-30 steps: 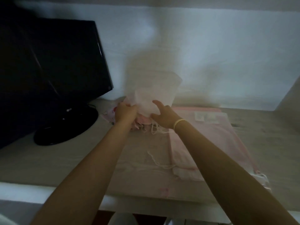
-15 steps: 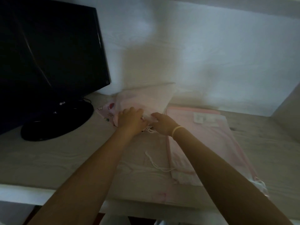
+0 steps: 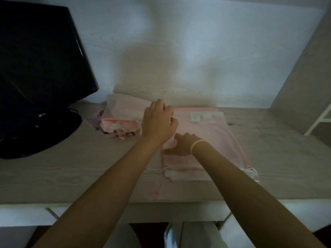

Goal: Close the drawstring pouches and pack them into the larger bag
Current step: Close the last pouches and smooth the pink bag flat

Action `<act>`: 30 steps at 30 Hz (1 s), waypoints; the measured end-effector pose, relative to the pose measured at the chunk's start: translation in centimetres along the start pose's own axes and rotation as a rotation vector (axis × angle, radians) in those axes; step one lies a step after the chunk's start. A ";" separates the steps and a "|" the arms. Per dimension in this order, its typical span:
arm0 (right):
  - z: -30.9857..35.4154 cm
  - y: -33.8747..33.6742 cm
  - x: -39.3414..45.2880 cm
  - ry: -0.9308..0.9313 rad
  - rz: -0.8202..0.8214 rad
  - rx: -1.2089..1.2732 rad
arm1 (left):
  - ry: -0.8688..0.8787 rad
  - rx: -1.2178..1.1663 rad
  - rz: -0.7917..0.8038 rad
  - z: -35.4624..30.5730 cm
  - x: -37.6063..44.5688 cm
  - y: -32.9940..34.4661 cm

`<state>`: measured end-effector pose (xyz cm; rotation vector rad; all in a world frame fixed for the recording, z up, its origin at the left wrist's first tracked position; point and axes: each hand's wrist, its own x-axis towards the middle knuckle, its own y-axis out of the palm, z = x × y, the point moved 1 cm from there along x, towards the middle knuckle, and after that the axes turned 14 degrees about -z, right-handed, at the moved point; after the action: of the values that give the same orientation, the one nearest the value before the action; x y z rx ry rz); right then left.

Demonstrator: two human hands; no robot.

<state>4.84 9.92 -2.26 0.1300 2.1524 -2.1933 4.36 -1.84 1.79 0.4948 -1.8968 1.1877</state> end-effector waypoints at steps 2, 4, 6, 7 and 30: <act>-0.1 1.1 -0.4 0.005 -0.012 -0.010 | -0.129 -0.009 0.186 -1.6 -0.5 0.6; -0.8 1.7 -0.9 0.051 -0.033 0.001 | -0.210 0.063 0.431 -2.1 -1.3 1.9; -1.9 1.9 -1.2 0.090 -0.053 0.012 | -0.251 0.094 0.532 -1.9 -2.3 2.5; -2.5 1.9 -1.4 0.102 -0.067 0.005 | -0.278 0.086 0.551 -1.9 -2.8 2.5; -8.3 0.4 -4.5 -0.041 -0.209 0.251 | -0.077 0.095 0.920 -1.2 -4.0 2.8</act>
<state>9.46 18.17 -2.37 -0.1338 1.9406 -2.5495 5.30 0.12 -2.76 -0.3571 -2.2044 1.8459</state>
